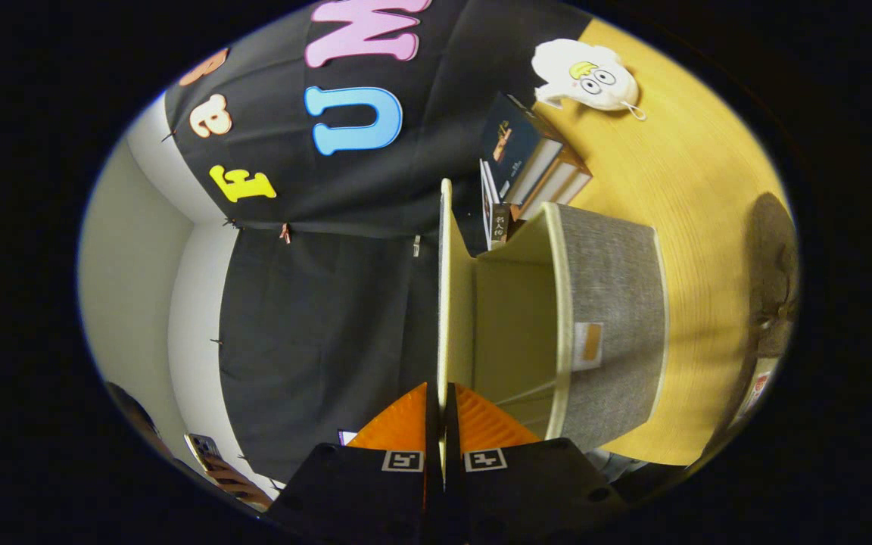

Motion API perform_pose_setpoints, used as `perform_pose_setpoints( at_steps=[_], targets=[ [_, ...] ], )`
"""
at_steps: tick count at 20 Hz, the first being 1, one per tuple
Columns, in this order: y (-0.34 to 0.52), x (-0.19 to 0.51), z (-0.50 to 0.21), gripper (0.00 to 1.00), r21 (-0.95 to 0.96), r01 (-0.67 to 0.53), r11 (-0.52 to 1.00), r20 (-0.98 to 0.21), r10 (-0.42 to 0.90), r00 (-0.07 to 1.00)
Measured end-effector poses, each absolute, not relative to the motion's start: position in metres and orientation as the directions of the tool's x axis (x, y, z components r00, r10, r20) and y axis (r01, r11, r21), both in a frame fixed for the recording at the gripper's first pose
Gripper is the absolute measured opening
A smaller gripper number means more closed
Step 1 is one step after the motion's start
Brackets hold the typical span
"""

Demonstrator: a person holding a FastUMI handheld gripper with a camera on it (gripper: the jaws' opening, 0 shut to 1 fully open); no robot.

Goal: Open the storage box then place both shoes into the box .Put the left shoe in first, then the right shoe, with the right side of both shoes facing outward in a uniform manner.

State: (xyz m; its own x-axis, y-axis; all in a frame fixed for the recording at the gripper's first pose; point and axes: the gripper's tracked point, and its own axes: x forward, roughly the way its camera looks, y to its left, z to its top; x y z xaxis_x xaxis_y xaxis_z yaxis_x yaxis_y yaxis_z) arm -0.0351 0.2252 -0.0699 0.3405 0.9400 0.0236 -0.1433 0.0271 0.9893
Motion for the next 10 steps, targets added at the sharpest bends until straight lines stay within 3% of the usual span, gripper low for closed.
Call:
perform_pose_setpoints(
  at_steps=[10],
  targets=[
    [0.341,-0.032,0.017,0.06,0.957,-0.284,0.052,0.046,0.943,0.329]
  ],
)
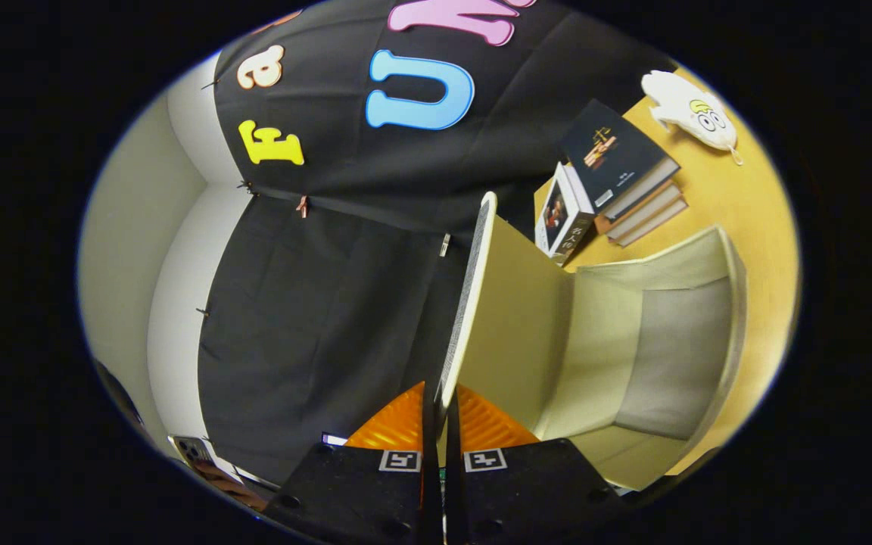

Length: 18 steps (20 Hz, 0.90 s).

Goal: Open the storage box then place both shoes into the box .Put the left shoe in first, then the right shoe, with the right side of both shoes facing outward in a uniform manner.

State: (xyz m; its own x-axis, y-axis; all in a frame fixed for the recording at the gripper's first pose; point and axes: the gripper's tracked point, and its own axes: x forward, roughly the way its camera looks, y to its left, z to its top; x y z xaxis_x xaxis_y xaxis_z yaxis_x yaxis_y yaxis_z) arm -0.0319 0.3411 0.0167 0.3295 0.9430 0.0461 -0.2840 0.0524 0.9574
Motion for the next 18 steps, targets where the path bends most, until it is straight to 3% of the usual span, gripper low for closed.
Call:
perform_pose_setpoints(
  at_steps=[5,9,11,18],
  targets=[
    [0.403,-0.039,0.019,0.09,0.954,-0.292,0.064,0.022,0.959,0.283],
    [0.422,-0.038,0.011,0.87,0.947,-0.304,0.104,-0.014,0.958,0.286],
    [0.421,-0.035,0.007,0.95,0.946,-0.302,0.120,-0.026,0.954,0.299],
    [0.373,-0.040,0.024,0.95,0.953,-0.278,0.121,-0.015,0.935,0.354]
  ],
)
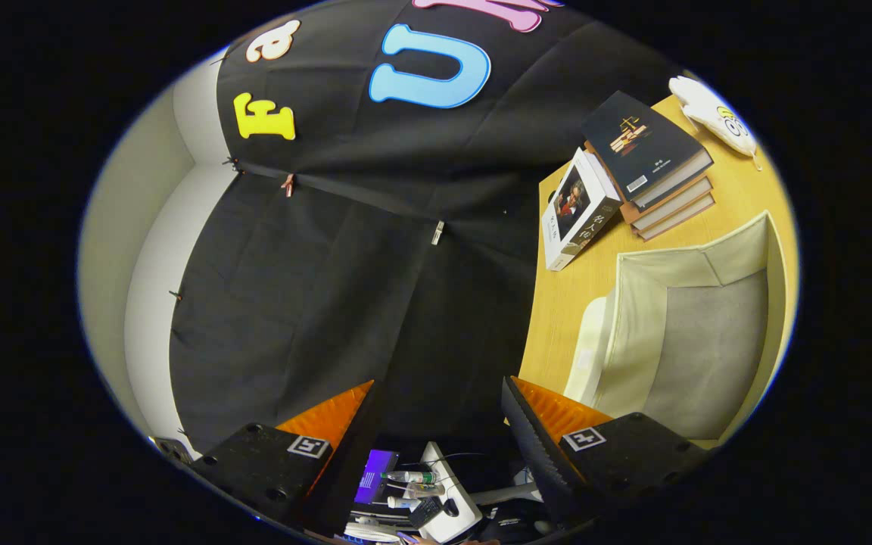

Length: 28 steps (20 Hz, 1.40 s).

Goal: Open the storage box then place both shoes into the box .Put the left shoe in first, then the right shoe, with the right side of both shoes facing outward in a uniform manner.

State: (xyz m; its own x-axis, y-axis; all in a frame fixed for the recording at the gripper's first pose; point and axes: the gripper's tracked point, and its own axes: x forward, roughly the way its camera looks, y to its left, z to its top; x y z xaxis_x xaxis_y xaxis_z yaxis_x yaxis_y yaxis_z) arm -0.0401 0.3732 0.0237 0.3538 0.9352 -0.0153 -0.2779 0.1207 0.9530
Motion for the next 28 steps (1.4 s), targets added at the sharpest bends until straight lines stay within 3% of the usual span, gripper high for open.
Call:
perform_pose_setpoints(
  at_steps=[5,9,12,16,21,28],
  targets=[
    [0.309,-0.050,0.029,0.95,0.929,-0.317,0.189,-0.029,0.893,0.448],
    [0.247,-0.044,0.013,0.95,0.880,-0.336,0.337,-0.079,0.799,0.596],
    [0.190,-0.035,-0.010,0.95,0.807,-0.317,0.499,-0.126,0.669,0.732],
    [0.113,-0.035,-0.073,0.96,0.593,-0.217,0.776,-0.281,0.451,0.847],
    [0.059,-0.057,-0.149,0.96,0.307,-0.160,0.938,-0.450,0.292,0.844],
    [0.043,-0.060,-0.238,0.96,0.158,-0.167,0.973,-0.569,0.228,0.790]
  ],
)
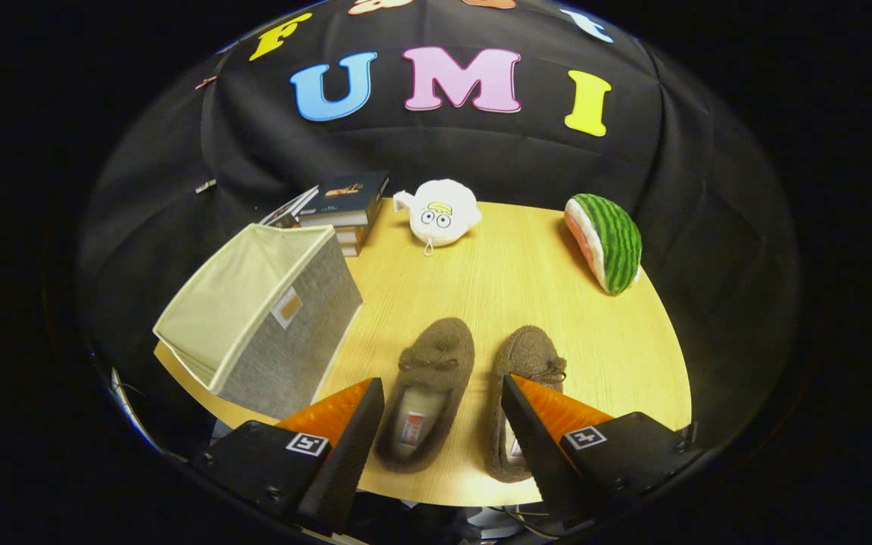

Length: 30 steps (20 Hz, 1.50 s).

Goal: Open the storage box then place both shoes into the box .Put the left shoe in first, then the right shoe, with the right side of both shoes facing outward in a uniform manner.

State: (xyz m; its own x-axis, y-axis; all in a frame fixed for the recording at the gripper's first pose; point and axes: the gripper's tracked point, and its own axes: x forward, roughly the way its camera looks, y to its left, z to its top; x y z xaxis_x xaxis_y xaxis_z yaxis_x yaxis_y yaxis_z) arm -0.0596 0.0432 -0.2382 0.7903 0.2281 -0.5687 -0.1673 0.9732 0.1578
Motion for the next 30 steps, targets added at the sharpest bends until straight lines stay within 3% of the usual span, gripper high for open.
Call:
perform_pose_setpoints(
  at_steps=[10,13,14,17,23,30],
  targets=[
    [0.047,-0.021,-0.320,0.86,0.084,-0.183,0.980,-0.683,0.190,0.705],
    [0.052,-0.006,-0.331,0.40,0.079,-0.187,0.979,-0.697,0.188,0.692],
    [0.047,-0.002,-0.335,0.40,0.060,-0.169,0.984,-0.707,0.162,0.689],
    [0.044,0.006,-0.328,0.06,0.076,-0.126,0.989,-0.694,0.144,0.706],
    [0.050,-0.020,-0.279,0.05,0.165,-0.119,0.979,-0.662,0.199,0.722],
    [0.084,-0.024,-0.147,0.05,0.316,-0.161,0.935,-0.531,0.315,0.787]
  ],
)
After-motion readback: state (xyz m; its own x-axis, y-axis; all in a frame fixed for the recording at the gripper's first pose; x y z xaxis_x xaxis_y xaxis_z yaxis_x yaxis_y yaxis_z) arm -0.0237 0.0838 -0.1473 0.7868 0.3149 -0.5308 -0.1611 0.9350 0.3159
